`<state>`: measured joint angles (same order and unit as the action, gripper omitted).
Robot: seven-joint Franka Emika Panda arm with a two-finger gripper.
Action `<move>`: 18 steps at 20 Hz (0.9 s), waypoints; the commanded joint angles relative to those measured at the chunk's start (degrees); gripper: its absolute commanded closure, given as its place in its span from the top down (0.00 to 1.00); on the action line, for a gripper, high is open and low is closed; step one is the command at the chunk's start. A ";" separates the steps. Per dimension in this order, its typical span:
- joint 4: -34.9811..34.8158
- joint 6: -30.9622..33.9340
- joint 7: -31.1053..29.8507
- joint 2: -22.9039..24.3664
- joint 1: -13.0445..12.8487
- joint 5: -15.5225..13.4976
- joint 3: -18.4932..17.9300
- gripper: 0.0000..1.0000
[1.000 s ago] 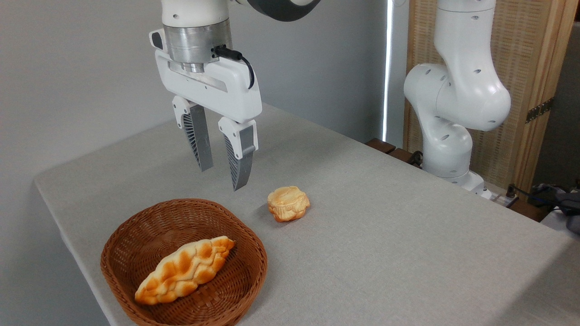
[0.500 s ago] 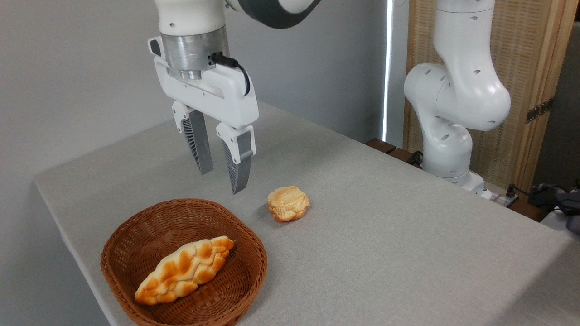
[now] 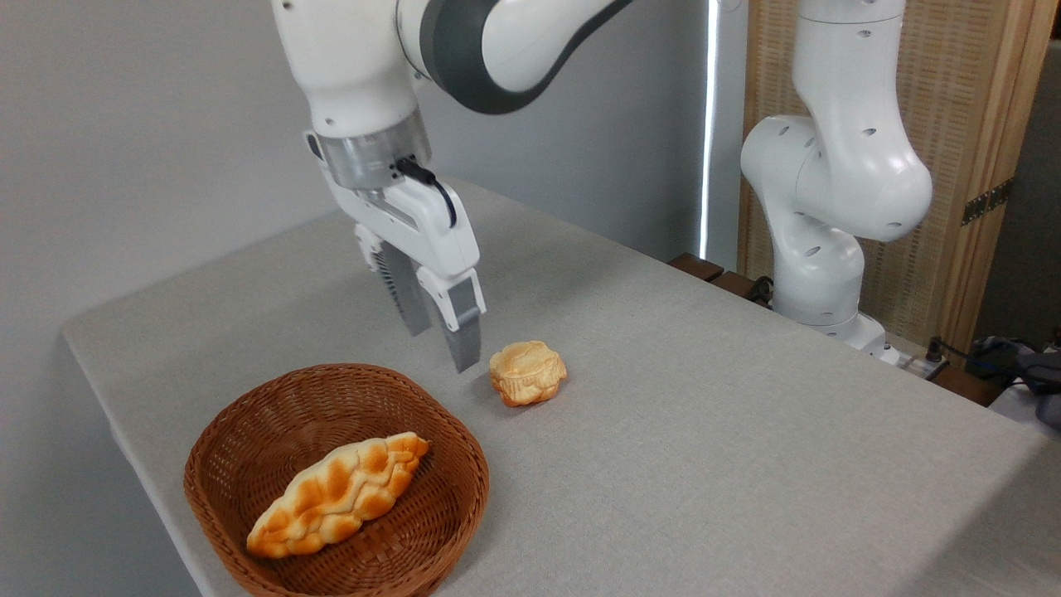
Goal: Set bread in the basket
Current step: 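Lower the open gripper down onto the small round bun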
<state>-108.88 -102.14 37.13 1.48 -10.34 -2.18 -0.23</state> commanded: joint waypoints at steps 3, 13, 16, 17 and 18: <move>-7.13 -1.39 2.95 3.44 -2.14 1.12 -0.30 1.00; -13.99 -2.01 6.37 3.18 -6.09 7.62 -0.21 1.00; -13.99 -1.92 6.37 2.91 -6.18 7.71 -0.21 1.00; -13.99 -1.92 6.37 2.82 -6.18 7.71 -0.21 1.00; -13.99 -1.92 6.37 2.82 -6.18 7.80 -0.21 0.96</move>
<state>-121.88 -102.98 42.46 3.33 -16.21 4.64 -0.16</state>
